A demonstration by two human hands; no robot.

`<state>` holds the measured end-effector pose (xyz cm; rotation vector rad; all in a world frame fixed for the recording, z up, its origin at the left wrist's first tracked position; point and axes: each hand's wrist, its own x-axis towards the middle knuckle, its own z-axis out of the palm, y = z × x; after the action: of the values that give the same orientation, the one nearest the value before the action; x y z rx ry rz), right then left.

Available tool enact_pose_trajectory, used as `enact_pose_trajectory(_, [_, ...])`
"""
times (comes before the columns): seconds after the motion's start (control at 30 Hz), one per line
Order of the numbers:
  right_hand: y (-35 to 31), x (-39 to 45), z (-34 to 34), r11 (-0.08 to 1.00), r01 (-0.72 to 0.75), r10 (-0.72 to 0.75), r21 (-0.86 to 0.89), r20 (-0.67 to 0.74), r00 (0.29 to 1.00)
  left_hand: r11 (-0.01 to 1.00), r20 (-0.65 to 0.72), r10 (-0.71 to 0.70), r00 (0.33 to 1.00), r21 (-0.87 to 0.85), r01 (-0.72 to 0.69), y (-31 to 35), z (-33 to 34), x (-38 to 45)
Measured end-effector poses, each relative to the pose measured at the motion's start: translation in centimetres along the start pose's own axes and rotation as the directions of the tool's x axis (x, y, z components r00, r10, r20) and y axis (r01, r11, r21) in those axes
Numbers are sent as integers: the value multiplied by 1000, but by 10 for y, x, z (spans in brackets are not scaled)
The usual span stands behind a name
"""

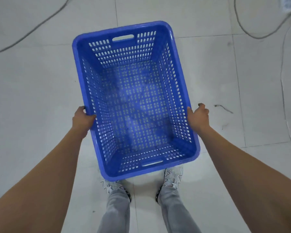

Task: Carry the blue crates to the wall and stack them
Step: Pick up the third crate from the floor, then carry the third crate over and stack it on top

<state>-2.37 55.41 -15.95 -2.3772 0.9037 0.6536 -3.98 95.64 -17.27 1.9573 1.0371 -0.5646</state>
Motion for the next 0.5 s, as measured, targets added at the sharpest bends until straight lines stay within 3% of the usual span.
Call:
enact_pose_trajectory(0.13, [-16, 26, -5, 1000, -11, 8, 14, 153, 988, 999, 38, -30, 999, -10, 30, -1, 3, 11])
enact_pose_trajectory(0.33, [-19, 40, 0, 973, 49, -17, -227, 141, 990, 998, 0, -62, 998, -19, 62, 4, 19, 2])
enact_pose_trajectory(0.5, [9, 16, 1, 965, 39, 13, -258, 196, 981, 996, -9, -55, 998, 74, 55, -1, 20, 1])
